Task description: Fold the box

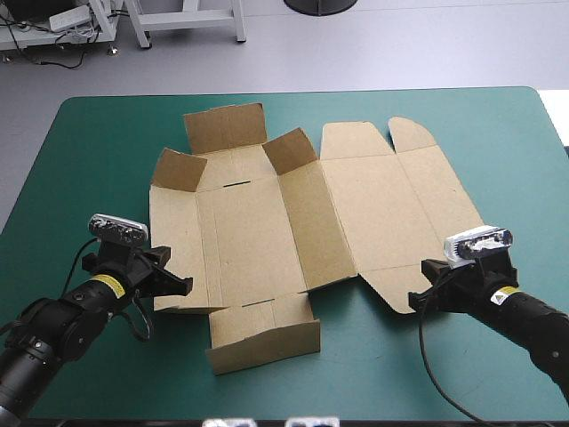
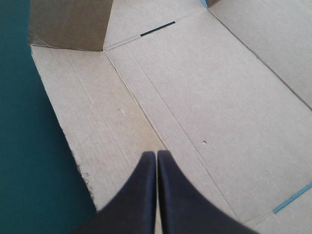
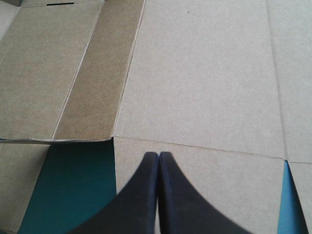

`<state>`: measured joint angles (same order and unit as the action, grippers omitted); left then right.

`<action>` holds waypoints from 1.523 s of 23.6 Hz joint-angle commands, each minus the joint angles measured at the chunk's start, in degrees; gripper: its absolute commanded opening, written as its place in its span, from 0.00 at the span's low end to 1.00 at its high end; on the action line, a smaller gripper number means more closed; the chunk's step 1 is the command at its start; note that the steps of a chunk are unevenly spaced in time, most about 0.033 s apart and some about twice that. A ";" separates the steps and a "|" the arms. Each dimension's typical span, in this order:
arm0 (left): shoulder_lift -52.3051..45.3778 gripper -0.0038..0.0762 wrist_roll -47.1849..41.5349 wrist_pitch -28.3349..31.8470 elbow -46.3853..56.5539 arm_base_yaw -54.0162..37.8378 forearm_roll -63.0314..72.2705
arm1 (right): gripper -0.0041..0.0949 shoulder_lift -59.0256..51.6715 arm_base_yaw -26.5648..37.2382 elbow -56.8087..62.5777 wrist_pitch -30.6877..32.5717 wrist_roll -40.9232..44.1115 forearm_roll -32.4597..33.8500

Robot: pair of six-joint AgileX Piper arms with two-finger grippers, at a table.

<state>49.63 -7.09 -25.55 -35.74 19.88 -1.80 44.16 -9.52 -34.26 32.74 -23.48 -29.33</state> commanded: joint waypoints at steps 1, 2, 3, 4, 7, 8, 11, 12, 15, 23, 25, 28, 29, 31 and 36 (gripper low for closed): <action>-0.67 0.04 0.02 3.72 -1.52 0.22 0.16 | 0.02 -0.23 -0.21 -1.40 -3.26 -0.42 -1.46; -0.67 0.04 0.02 3.72 -1.52 0.22 0.16 | 0.02 -0.23 -0.21 -1.40 -3.16 -0.42 -1.46; -0.67 0.04 0.02 3.61 -1.52 0.22 0.16 | 0.02 -0.23 -0.21 -1.40 -2.83 -0.42 -1.46; -0.67 0.04 0.02 3.61 -1.52 0.22 0.16 | 0.02 -0.23 -0.21 -1.40 -2.53 -0.42 -1.46; -0.67 0.04 0.02 3.53 -1.52 0.22 0.44 | 0.02 -0.23 -0.21 -1.40 -1.70 -0.20 -1.46; -0.67 0.04 0.02 3.53 -1.52 0.22 0.68 | 0.02 -0.23 -0.21 -1.40 -1.32 -0.20 -1.46; -0.67 0.04 0.02 2.97 -1.52 0.22 0.73 | 0.02 -0.23 -0.21 -1.40 -1.07 -0.20 -1.46; -0.67 0.04 0.02 2.56 -1.52 0.22 0.86 | 0.02 -0.23 -0.21 -1.40 -1.07 -0.20 -1.46; -0.54 0.04 -3.96 -0.30 -1.75 0.22 3.10 | 0.02 -0.23 -0.21 -1.40 -1.07 -0.20 -1.46; 3.62 0.35 -5.19 -9.54 -14.09 0.22 2.44 | 0.02 -0.23 -0.21 -2.01 -0.93 -0.20 -1.23; 5.34 0.44 -4.92 -12.43 -15.97 0.22 2.44 | 0.02 -0.23 -0.21 -2.01 -0.94 -0.20 -1.23; 7.48 0.57 -4.92 -13.99 -16.51 0.22 2.84 | 0.02 -0.23 -0.21 -2.01 -0.94 -0.20 -1.13; 8.31 0.59 -4.92 -14.29 -16.51 0.22 3.11 | 0.02 -0.23 -0.21 -2.01 -0.94 -0.20 -1.02; 10.24 0.63 -4.92 -15.27 -16.51 0.22 4.70 | 0.02 -0.23 -0.21 -2.01 -1.04 -0.20 -1.02; 13.71 0.63 0.99 -17.11 -16.51 -7.25 15.64 | 0.02 -0.23 -0.21 -2.01 -0.94 -0.20 -1.02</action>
<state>63.56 -10.11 -44.04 -50.28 16.84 6.95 44.16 -9.62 -34.31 34.31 -23.42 -29.30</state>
